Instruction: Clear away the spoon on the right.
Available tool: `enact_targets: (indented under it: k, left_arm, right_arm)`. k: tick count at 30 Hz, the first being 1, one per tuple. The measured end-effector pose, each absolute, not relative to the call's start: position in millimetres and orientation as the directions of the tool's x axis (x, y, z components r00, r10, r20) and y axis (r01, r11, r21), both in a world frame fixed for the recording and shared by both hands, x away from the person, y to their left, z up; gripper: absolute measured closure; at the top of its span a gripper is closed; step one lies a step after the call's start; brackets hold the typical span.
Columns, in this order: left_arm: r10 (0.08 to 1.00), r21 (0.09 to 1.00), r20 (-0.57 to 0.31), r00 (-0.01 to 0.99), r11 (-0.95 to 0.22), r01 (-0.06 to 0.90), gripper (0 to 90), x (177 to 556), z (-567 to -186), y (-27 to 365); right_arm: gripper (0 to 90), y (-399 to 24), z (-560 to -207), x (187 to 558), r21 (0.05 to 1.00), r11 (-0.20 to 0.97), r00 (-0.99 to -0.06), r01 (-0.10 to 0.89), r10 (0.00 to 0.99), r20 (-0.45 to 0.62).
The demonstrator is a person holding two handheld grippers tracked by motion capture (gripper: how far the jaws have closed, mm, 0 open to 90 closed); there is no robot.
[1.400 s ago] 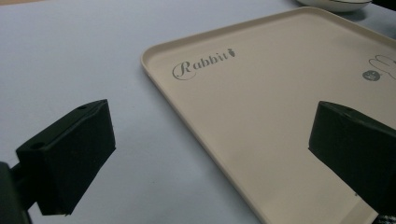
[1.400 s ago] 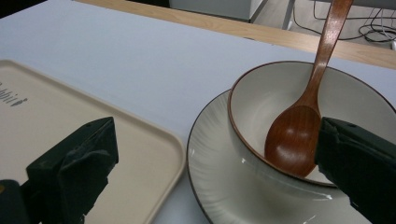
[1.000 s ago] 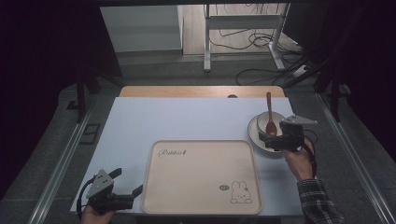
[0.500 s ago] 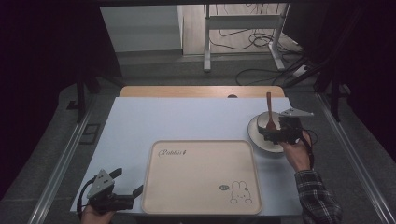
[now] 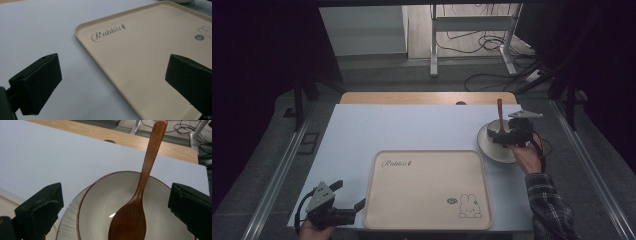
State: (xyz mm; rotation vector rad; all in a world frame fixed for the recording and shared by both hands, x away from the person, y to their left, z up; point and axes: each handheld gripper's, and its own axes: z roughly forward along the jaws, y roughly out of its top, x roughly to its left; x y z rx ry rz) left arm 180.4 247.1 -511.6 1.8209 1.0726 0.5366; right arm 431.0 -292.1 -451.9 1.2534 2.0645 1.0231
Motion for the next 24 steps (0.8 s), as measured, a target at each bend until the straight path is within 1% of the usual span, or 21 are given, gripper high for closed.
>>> enact_targets:
  k: [6, 11, 13, 14, 16, 17, 19, 20, 21, 22, 23, 24]
  left_arm:
    - [0.848, 0.874, -0.081, 0.525, -0.193, 0.446, 0.3, 181, -512, 247]
    - [0.847, 0.874, -0.080, 0.525, -0.193, 0.446, 0.3, 181, -512, 247]
    - [0.847, 0.874, -0.081, 0.525, -0.193, 0.446, 0.3, 181, -512, 247]
    - [0.847, 0.874, -0.081, 0.525, -0.193, 0.446, 0.3, 181, -512, 247]
    - [0.847, 0.874, -0.081, 0.525, -0.193, 0.446, 0.3, 181, -512, 247]
    - [0.847, 0.874, -0.081, 0.526, -0.193, 0.446, 0.3, 181, -512, 247]
    - [0.847, 0.874, -0.081, 0.526, -0.194, 0.446, 0.3, 181, -512, 247]
    - [0.847, 0.874, -0.081, 0.526, -0.194, 0.446, 0.3, 181, -512, 247]
    - [0.847, 0.874, -0.081, 0.526, -0.194, 0.446, 0.3, 181, -512, 247]
    - [0.847, 0.873, -0.081, 0.526, -0.194, 0.447, 0.3, 181, -512, 247]
    - [0.847, 0.873, -0.081, 0.526, -0.194, 0.447, 0.3, 181, -512, 247]
    - [0.846, 0.873, -0.081, 0.527, -0.195, 0.447, 0.3, 181, -512, 247]
  right_arm:
    - [0.3, -294, -455, 442, 0.790, 0.262, -0.423, 0.554, 0.906, -0.004]
    - [1.8, -294, -455, 449, 0.776, 0.283, -0.417, 0.564, 0.909, -0.028]
    - [5.9, -295, -453, 452, 0.777, 0.277, -0.406, 0.566, 0.914, -0.030]
    - [9.8, -296, -451, 455, 0.776, 0.270, -0.401, 0.571, 0.916, -0.023]
    - [13.6, -296, -450, 457, 0.773, 0.269, -0.394, 0.575, 0.919, -0.027]
    - [13.6, -296, -450, 457, 0.773, 0.269, -0.394, 0.575, 0.919, -0.027]
    - [18.5, -296, -449, 461, 0.770, 0.271, -0.387, 0.578, 0.921, -0.033]
    - [22.6, -296, -448, 463, 0.771, 0.270, -0.382, 0.577, 0.923, -0.038]
    - [22.6, -296, -448, 463, 0.771, 0.270, -0.382, 0.577, 0.923, -0.038]
    - [24.5, -297, -447, 464, 0.771, 0.267, -0.380, 0.578, 0.924, -0.036]
    - [28.8, -297, -445, 468, 0.768, 0.262, -0.373, 0.585, 0.927, -0.032]
    - [30.7, -297, -445, 469, 0.766, 0.262, -0.372, 0.586, 0.928, -0.033]
